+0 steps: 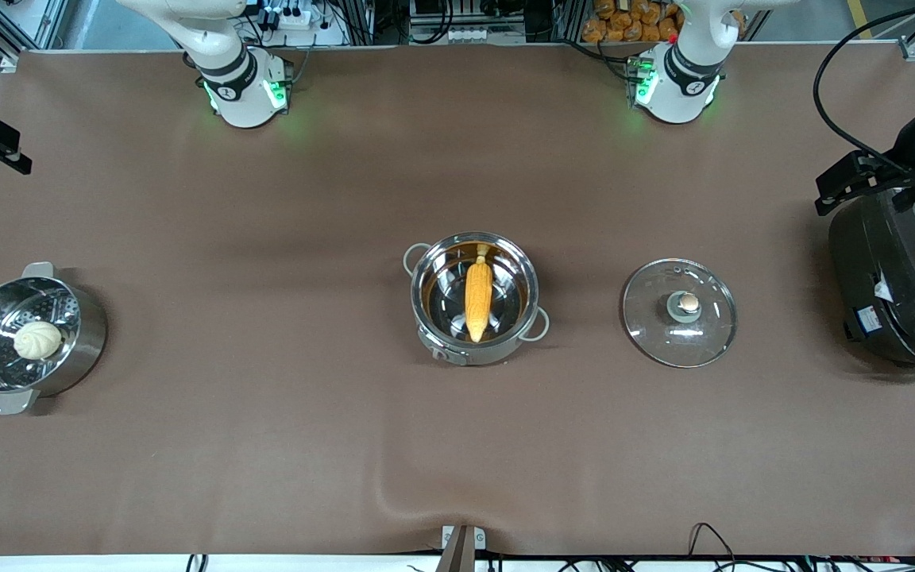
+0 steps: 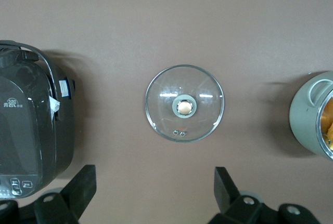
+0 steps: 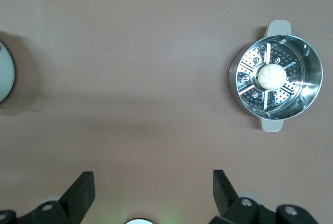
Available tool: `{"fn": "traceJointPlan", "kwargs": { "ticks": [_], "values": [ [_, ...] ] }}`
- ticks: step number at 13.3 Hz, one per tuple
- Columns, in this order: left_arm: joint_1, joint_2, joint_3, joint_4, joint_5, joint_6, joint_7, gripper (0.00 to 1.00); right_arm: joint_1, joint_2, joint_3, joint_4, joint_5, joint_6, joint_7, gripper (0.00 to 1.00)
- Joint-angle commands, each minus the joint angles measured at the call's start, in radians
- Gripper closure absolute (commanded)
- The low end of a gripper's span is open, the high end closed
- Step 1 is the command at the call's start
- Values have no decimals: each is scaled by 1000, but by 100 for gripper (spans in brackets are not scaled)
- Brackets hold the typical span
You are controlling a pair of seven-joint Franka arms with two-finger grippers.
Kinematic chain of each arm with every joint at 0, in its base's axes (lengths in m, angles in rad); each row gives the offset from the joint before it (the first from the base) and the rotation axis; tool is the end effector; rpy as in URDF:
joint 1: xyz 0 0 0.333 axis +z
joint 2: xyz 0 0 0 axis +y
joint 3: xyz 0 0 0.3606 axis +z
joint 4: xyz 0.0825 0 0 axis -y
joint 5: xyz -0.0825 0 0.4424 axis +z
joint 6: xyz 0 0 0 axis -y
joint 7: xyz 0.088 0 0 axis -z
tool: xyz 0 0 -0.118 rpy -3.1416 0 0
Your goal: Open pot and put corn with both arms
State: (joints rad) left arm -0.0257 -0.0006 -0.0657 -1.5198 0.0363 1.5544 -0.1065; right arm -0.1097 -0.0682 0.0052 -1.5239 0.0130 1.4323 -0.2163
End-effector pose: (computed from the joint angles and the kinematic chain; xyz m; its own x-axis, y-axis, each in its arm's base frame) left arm 0.6098 -0.0516 0.6841 0.9991 0.0157 0.0389 0.0170 -0.9993 -0.0323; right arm 0.5700 -0.0580 0.7111 0.9934 0.1133 -0.0201 0.1130 -0.9934 -0.0173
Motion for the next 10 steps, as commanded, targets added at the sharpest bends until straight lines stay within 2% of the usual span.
{"fn": "traceJointPlan", "kwargs": {
  "ticks": [1,5,10],
  "values": [
    [7,-12,-16,7,-22,-7,22,0,-4,1,-4,11,-18,6,-23,0],
    [10,-10,-17,44,-65,-19,16,0,-2,-2,-1,11,-11,19,-17,0],
    [12,-12,-13,44,-61,-28,11,0,-2,-1,2,13,-8,10,71,0]
  ]
}}
